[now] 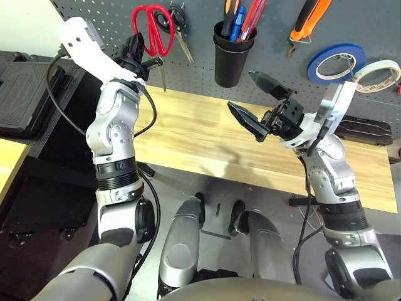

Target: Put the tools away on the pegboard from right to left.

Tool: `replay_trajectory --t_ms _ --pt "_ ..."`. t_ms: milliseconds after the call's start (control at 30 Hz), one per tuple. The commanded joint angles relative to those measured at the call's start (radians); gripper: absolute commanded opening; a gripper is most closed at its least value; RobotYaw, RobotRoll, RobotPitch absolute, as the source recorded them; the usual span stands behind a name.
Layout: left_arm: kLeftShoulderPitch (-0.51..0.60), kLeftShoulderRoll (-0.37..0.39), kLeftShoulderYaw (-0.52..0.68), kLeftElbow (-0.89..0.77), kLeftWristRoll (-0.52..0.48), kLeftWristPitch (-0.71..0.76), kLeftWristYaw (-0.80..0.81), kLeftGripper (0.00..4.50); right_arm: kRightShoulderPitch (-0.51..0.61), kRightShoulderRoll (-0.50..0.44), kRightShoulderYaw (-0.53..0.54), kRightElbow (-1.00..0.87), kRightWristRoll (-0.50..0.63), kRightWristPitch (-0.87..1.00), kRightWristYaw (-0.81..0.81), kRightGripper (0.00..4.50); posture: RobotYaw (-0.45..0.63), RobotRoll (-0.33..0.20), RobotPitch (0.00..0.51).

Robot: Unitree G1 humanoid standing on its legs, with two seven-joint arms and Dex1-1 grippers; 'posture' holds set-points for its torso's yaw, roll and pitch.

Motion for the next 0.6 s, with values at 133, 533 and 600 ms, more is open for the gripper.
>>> replay_trajectory --t_ms 133,533,600 --pt "-0.068 0.018 -0.018 0.170 0.048 -0.076 -0.032 0.02 0.014 0.004 0.005 -0.005 -0.027 -0.017 -0.014 4.50 0.20 0.000 0.242" --pt "-0.025 0.047 -0.103 0.291 0.150 -0.149 -0.109 2.77 0.018 0.037 0.003 0.062 -0.123 -0.063 -0.101 4.50 0.20 0.000 0.250" --pt "0.027 0.058 -0.113 0.245 0.155 -0.145 -0.129 3.57 0.024 0.044 -0.006 0.082 -0.145 -0.067 -0.136 4.50 0.20 0.000 0.251"
